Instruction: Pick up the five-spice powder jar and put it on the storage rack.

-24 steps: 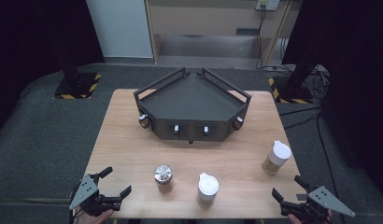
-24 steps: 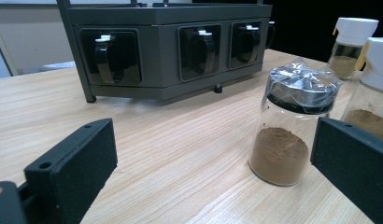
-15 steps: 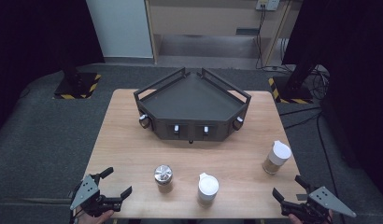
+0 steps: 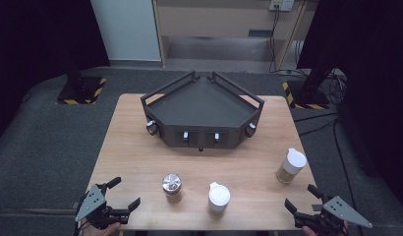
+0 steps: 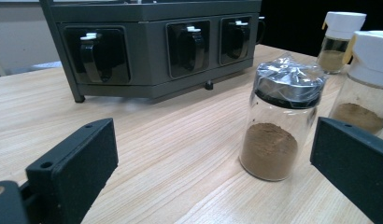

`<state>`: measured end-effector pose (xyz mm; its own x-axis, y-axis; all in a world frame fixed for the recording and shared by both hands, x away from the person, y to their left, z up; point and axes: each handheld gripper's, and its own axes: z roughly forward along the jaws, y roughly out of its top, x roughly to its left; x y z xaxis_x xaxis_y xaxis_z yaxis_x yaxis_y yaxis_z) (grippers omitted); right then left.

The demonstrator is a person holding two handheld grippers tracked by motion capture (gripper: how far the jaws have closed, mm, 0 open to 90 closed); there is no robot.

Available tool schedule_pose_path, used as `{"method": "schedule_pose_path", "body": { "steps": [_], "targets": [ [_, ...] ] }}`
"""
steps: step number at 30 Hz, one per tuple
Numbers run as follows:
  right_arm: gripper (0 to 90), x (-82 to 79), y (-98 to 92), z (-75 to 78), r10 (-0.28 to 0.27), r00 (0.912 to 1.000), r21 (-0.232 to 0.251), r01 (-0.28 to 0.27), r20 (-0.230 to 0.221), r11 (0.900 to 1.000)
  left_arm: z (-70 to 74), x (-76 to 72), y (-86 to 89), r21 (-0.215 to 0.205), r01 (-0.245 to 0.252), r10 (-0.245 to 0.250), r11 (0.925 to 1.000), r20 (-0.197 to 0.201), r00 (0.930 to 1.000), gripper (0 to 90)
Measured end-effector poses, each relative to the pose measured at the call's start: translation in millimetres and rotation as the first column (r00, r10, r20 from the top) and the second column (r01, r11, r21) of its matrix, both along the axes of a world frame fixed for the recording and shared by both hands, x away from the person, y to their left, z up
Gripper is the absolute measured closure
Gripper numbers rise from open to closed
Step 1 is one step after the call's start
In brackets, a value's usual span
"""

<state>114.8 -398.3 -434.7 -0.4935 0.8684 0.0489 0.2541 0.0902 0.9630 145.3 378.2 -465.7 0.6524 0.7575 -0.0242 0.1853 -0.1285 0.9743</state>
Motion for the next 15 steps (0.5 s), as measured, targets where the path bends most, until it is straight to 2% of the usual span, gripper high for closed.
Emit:
{"method": "schedule_pose_path", "body": {
  "steps": [11,15],
  "targets": [
    [4.4,3.7,-0.5,-0.4,0.008,1.0000,-0.008,-0.008,0.001,1.000,2.7,1.0,-0.9,-0.019,0.003,-0.003,0.9998,-0.007,1.0000,0.0],
    [4.5,4.2,0.0,0.0,0.003,1.0000,-0.016,-0.003,0.004,1.000,8.8,2.3,-2.6,-0.026,0.012,-0.012,0.9996,0.002,0.9999,0.1]
  ]
}}
